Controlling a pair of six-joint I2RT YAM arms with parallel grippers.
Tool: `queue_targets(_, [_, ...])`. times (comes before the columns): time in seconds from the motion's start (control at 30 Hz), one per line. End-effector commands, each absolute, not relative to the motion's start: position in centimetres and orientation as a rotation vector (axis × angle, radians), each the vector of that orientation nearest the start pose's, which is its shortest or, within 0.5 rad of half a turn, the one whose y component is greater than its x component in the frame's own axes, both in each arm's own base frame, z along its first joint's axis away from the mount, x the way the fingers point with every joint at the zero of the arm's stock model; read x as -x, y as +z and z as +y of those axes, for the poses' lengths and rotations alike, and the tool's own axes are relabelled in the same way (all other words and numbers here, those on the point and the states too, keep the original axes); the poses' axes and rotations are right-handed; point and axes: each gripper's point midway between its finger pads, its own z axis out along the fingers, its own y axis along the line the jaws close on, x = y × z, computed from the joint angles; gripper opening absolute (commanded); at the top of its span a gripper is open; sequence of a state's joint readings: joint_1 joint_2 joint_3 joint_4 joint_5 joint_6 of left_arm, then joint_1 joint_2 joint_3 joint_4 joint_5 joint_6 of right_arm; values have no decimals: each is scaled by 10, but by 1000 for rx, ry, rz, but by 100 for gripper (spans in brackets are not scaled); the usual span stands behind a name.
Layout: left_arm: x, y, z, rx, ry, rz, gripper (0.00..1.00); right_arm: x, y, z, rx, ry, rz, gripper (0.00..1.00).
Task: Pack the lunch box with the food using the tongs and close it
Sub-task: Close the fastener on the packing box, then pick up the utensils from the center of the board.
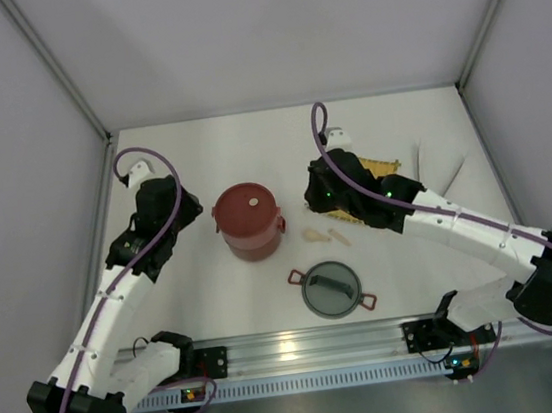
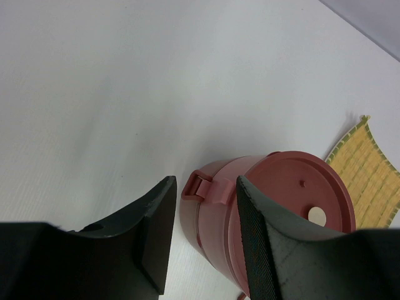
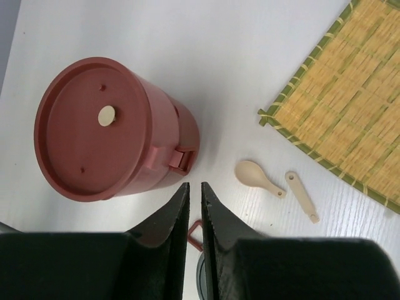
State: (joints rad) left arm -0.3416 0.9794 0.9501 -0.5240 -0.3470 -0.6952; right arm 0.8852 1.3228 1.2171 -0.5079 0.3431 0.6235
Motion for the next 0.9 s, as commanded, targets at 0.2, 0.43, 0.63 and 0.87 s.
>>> queue_targets(0.2, [-310,257,-87,486,-351,1985,48,-266,174,235,76,348,2302,18])
queue_targets(0.43, [-311,263,-96,441,-390,2002,48,-264,121,243,134,350,2361,29])
queue_targets(0.63, [-308,260,-97,413,-384,2036,48,-275,97,263,226,370,2368,36])
queue_targets(0.87, [-305,255,-96,410,-372,2052,48,-285,70,277,290,407,2389,36])
